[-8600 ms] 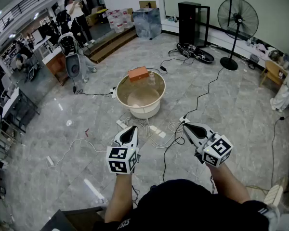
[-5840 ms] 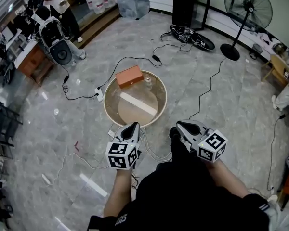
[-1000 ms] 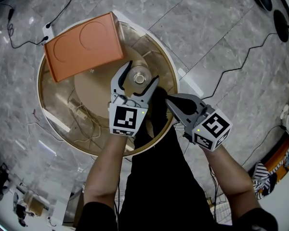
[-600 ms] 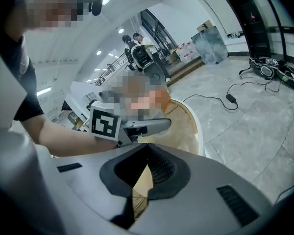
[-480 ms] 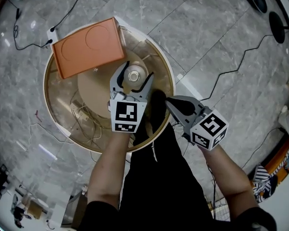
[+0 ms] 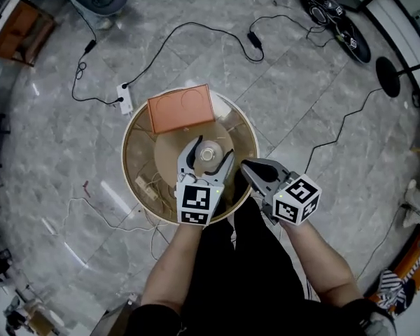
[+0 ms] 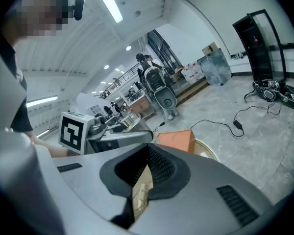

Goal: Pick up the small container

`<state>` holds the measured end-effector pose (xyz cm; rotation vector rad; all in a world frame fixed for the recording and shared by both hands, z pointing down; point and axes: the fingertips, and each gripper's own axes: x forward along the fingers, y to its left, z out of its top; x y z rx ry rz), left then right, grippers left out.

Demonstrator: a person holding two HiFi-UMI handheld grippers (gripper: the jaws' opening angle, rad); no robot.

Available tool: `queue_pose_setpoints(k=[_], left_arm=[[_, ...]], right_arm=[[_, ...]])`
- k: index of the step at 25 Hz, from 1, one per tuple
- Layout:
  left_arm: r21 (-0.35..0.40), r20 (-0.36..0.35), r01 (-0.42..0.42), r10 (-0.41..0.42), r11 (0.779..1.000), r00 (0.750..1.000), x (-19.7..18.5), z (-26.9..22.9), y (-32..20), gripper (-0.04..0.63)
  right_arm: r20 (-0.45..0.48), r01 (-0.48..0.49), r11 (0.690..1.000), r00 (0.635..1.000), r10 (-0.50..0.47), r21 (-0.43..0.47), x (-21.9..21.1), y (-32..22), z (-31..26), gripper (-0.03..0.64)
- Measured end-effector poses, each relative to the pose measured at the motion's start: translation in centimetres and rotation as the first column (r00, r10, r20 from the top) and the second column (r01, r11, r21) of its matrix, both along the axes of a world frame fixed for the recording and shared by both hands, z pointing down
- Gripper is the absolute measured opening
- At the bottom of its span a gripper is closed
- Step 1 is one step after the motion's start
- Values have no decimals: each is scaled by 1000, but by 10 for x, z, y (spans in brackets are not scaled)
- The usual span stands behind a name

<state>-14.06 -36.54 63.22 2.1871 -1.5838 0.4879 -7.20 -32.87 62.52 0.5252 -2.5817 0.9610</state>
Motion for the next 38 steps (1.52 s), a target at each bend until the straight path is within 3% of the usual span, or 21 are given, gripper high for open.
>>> queue_pose_setpoints(k=[8, 12, 16, 21, 27, 30, 35, 38], left_arm=[[16, 32, -19, 19, 1000, 999, -22, -128, 74, 344], [11, 35, -17, 16, 1000, 999, -38, -161, 118, 344], [33, -9, -1, 1, 999, 1000, -50, -190, 146, 345], [55, -40, 11, -9, 998, 999, -52, -219, 171, 344], [68, -26, 107, -106, 992, 994, -56, -242, 173, 345], [76, 3, 162, -163, 984, 987, -57, -257, 167, 345], [97, 33, 294, -298, 951, 954, -68, -279, 158, 345], [112, 44, 382, -389, 917, 920, -70, -294, 158, 345]], right_arm=[[19, 22, 998, 1000, -23, 67, -16, 70, -108, 14], [2, 41, 993, 999, -41, 110, -23, 107, -144, 14], [-18, 32, 986, 999, -30, 161, -24, 125, -170, 14], [-36, 53, 988, 998, -48, 143, -15, 151, -185, 14], [-37, 147, 969, 989, -143, 198, -12, 134, -213, 14], [-12, 216, 944, 975, -220, 248, -15, 116, -236, 15], [37, 320, 895, 937, -347, 310, -21, 86, -262, 14], [79, 374, 874, 906, -416, 312, -20, 73, -274, 14]])
